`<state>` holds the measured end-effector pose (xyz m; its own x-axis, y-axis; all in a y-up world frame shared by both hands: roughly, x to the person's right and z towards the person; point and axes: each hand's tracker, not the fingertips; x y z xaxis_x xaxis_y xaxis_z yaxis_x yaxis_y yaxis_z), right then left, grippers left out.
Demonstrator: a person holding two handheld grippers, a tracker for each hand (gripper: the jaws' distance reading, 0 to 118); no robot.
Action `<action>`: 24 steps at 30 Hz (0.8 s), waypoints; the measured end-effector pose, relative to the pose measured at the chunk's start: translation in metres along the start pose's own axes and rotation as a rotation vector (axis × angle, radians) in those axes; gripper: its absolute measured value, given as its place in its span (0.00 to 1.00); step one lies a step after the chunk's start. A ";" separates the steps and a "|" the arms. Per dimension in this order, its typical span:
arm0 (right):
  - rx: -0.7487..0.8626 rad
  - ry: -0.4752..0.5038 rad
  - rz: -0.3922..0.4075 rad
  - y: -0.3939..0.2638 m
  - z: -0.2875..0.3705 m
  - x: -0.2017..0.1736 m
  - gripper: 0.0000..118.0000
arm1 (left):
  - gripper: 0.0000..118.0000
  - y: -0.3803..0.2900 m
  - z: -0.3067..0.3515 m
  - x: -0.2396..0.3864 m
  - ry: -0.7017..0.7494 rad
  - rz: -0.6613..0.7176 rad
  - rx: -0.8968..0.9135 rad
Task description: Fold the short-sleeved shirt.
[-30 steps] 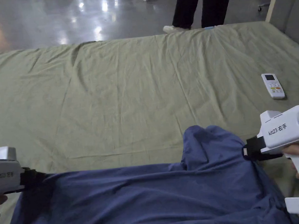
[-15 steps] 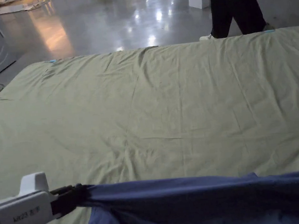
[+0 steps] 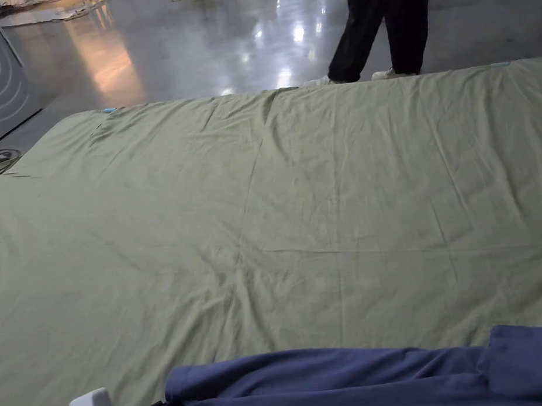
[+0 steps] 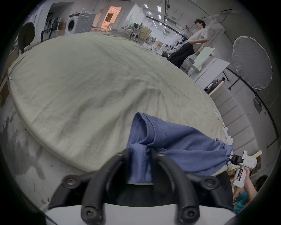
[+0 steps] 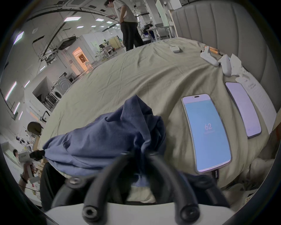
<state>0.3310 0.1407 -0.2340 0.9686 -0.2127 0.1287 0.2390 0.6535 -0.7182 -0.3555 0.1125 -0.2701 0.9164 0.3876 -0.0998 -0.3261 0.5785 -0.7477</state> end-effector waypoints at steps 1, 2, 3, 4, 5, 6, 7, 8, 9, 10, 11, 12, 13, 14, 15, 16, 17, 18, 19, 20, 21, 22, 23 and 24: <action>0.035 -0.051 0.025 -0.001 0.005 0.000 0.73 | 0.72 0.002 0.008 0.002 0.047 -0.056 0.076; 0.062 -0.080 0.033 0.002 0.013 -0.001 0.77 | 0.80 0.008 0.017 0.007 0.080 -0.108 0.134; 0.100 -0.090 0.039 0.006 0.022 -0.004 0.76 | 0.80 0.012 0.030 0.014 0.122 -0.168 0.193; 0.150 -0.097 0.046 0.011 0.037 -0.009 0.75 | 0.80 0.017 0.046 0.024 0.143 -0.228 0.275; 0.214 -0.085 0.056 0.013 0.051 -0.016 0.75 | 0.80 0.021 0.063 0.034 0.146 -0.271 0.341; 0.269 -0.071 0.070 0.016 0.065 -0.023 0.74 | 0.80 0.029 0.076 0.046 0.152 -0.298 0.397; 0.328 -0.066 0.084 0.020 0.080 -0.033 0.74 | 0.80 0.033 0.091 0.057 0.160 -0.304 0.450; 0.391 -0.073 0.101 0.022 0.094 -0.045 0.74 | 0.80 0.037 0.104 0.070 0.176 -0.302 0.486; 0.437 -0.084 0.118 0.023 0.104 -0.055 0.75 | 0.81 0.039 0.115 0.080 0.175 -0.298 0.525; 0.479 -0.085 0.132 0.024 0.115 -0.067 0.75 | 0.81 0.042 0.126 0.095 0.155 -0.298 0.570; 0.518 -0.078 0.143 0.025 0.125 -0.079 0.75 | 0.81 0.042 0.136 0.107 0.144 -0.309 0.609; 0.551 -0.067 0.152 0.025 0.133 -0.088 0.75 | 0.81 0.041 0.146 0.116 0.128 -0.310 0.643; 0.581 -0.049 0.165 0.024 0.137 -0.097 0.75 | 0.81 0.037 0.155 0.128 0.094 -0.327 0.665; 0.594 -0.033 0.177 0.025 0.143 -0.105 0.75 | 0.80 0.035 0.160 0.136 0.079 -0.342 0.683; 0.606 -0.021 0.194 0.025 0.149 -0.114 0.75 | 0.80 0.031 0.166 0.146 0.069 -0.351 0.677; 0.623 -0.009 0.216 0.025 0.154 -0.122 0.75 | 0.78 0.027 0.173 0.156 0.066 -0.380 0.699; 0.649 -0.007 0.243 0.025 0.156 -0.129 0.75 | 0.75 0.022 0.178 0.165 0.063 -0.408 0.716; 0.651 -0.008 0.250 0.025 0.159 -0.136 0.75 | 0.69 0.017 0.180 0.172 0.085 -0.465 0.731; 0.659 -0.008 0.257 0.026 0.162 -0.142 0.72 | 0.57 0.010 0.183 0.180 0.130 -0.516 0.772; 0.668 0.003 0.274 0.026 0.166 -0.148 0.67 | 0.46 0.003 0.186 0.188 0.171 -0.566 0.803; 0.677 0.018 0.286 0.023 0.164 -0.147 0.59 | 0.35 -0.002 0.189 0.193 0.183 -0.591 0.828; 0.686 0.025 0.295 0.023 0.166 -0.152 0.42 | 0.18 -0.005 0.191 0.196 0.168 -0.607 0.842; 0.694 0.032 0.310 0.022 0.169 -0.156 0.28 | 0.11 -0.007 0.195 0.199 0.154 -0.621 0.856; 0.703 0.038 0.331 0.021 0.171 -0.161 0.15 | 0.06 -0.007 0.197 0.200 0.108 -0.597 0.831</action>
<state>0.1922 0.3133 -0.1527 0.9972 0.0571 -0.0491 -0.0622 0.9918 -0.1112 -0.2158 0.3272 -0.1550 0.9844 -0.1689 0.0500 0.1695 0.9855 -0.0084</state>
